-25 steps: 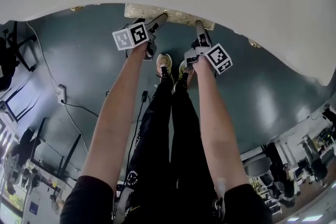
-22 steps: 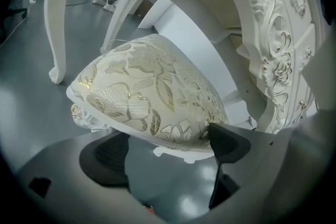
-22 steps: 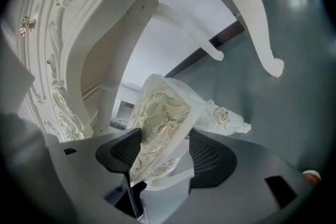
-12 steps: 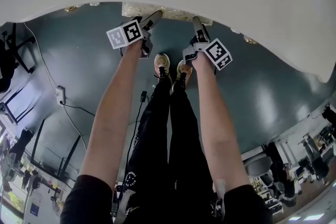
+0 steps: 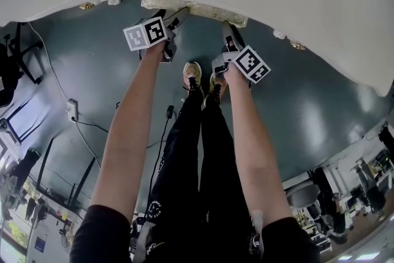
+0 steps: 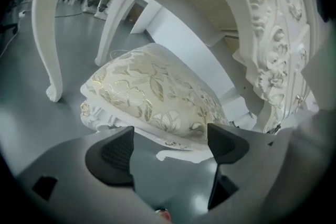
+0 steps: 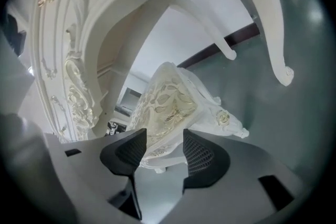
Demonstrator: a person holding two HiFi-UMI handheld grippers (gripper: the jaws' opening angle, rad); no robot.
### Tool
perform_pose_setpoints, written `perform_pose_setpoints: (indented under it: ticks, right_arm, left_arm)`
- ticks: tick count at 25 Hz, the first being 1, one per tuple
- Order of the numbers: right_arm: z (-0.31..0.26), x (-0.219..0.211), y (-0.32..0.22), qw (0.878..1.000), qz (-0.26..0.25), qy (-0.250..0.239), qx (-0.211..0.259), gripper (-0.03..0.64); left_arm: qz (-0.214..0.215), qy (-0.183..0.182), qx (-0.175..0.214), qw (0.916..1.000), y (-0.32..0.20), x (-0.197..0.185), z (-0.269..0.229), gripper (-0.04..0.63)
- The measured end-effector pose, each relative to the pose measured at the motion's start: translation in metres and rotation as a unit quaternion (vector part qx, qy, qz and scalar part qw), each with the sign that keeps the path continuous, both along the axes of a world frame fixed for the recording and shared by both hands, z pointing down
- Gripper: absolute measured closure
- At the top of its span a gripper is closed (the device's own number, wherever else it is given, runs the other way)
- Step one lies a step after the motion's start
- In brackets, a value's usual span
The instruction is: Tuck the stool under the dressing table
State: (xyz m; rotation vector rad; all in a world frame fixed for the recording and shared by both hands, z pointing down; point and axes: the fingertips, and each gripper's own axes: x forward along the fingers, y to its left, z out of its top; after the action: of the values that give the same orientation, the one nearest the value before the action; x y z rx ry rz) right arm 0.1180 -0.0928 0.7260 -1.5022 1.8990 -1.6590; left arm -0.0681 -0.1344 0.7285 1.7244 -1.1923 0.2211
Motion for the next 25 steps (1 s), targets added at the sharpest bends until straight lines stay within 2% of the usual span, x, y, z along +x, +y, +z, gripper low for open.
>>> perform_pose_setpoints:
  ticks: [2,4,5,7,8,9,12,17,22,25]
  right_arm:
    - [-0.014,-0.003,0.004,0.999,-0.025,0.031,0.026,0.38]
    - [-0.033,-0.008,0.005,0.994,-0.057,0.074,0.062,0.393]
    - [-0.042,-0.011,0.005,0.99,-0.073,0.096,0.079,0.402]
    - [-0.062,-0.016,0.004,0.98,-0.1,0.132,0.111,0.408]
    - [-0.074,-0.019,0.005,0.975,-0.112,0.147,0.126,0.414]
    - [-0.087,-0.022,0.007,0.969,-0.124,0.162,0.141,0.424]
    - [-0.134,-0.028,0.015,0.952,-0.149,0.196,0.182,0.436]
    - [-0.241,-0.024,0.037,0.915,-0.189,0.248,0.257,0.443]
    - [-0.362,-0.003,0.037,0.87,-0.209,0.304,0.328,0.476]
    - [-0.44,0.005,0.039,0.849,-0.203,0.321,0.367,0.52]
  left_arm:
    - [0.014,-0.015,0.025,0.9995,0.009,0.007,-0.01,0.138]
    - [0.018,-0.033,0.068,0.997,0.015,0.01,-0.027,0.168]
    - [0.018,-0.047,0.094,0.9943,0.017,0.011,-0.038,0.226]
    - [0.022,-0.081,0.144,0.986,0.022,0.012,-0.063,0.389]
    - [0.027,-0.095,0.162,0.9818,0.025,0.014,-0.077,0.444]
    - [0.033,-0.102,0.176,0.9786,0.03,0.016,-0.09,0.463]
    - [0.048,-0.117,0.21,0.9694,0.047,0.025,-0.134,0.477]
    - [0.061,-0.156,0.285,0.9439,0.068,0.046,-0.245,0.512]
    - [0.091,-0.173,0.363,0.9111,0.072,0.082,-0.379,0.541]
    - [0.109,-0.188,0.396,0.8924,0.085,0.09,-0.455,0.551]
